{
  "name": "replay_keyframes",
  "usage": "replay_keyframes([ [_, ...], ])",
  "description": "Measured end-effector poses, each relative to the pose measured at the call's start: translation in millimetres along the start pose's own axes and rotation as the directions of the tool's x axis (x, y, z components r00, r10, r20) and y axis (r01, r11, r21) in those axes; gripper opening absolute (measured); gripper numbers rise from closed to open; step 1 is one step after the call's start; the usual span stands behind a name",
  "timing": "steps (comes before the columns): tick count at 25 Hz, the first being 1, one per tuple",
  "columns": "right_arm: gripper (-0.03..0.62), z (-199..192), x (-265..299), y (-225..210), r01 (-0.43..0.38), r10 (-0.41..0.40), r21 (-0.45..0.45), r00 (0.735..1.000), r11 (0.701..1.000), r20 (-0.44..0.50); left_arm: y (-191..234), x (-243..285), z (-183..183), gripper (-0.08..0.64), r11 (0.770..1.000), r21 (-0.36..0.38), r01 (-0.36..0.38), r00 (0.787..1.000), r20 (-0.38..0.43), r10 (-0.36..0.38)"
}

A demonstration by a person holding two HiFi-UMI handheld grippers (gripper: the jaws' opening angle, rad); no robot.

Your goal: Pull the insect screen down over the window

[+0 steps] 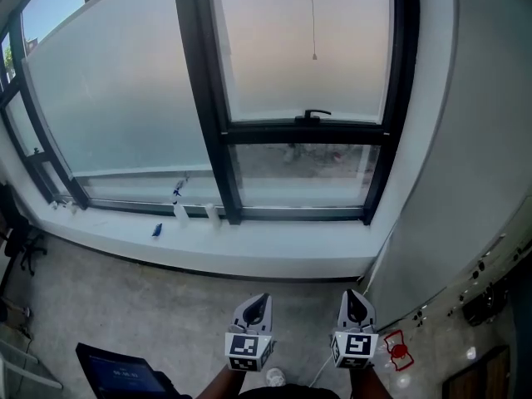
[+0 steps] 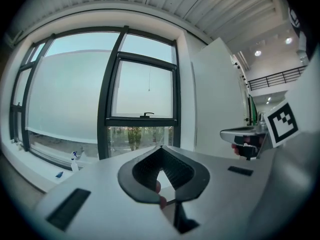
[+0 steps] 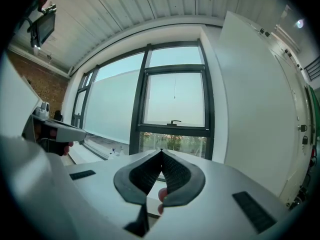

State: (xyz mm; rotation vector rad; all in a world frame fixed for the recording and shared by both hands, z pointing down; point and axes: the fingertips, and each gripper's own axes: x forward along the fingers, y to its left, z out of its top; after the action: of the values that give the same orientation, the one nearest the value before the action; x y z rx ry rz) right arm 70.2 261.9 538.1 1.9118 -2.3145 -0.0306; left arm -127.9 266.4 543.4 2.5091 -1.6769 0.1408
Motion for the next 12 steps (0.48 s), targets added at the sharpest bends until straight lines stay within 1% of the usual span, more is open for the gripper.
replay_keyframes([
  [5,0.003,-3.2,27.0,4.0,0.032,-0.032,-0.016,0.999,0.999,-0.011,32.4,11.3,-17.3,0.002,0.999,-0.037,-0.003,0.999,-0.038,0.002],
  [9,0.003,10.3,43.6,1.8,0.036,-0.036,-0.018,0.999,0.999,-0.001,43.2,26.4,-18.1,0.002,1.0,-0.029,0.003,0.999,-0.048,-0.004],
  [12,0.003,10.9,58.2,5.7,0.027,-0.027,-0.014,1.0,1.0,-0.002,50.2,41.0,-12.9,0.002,1.0,-0.022,-0.001,0.999,-0.045,0.0],
])
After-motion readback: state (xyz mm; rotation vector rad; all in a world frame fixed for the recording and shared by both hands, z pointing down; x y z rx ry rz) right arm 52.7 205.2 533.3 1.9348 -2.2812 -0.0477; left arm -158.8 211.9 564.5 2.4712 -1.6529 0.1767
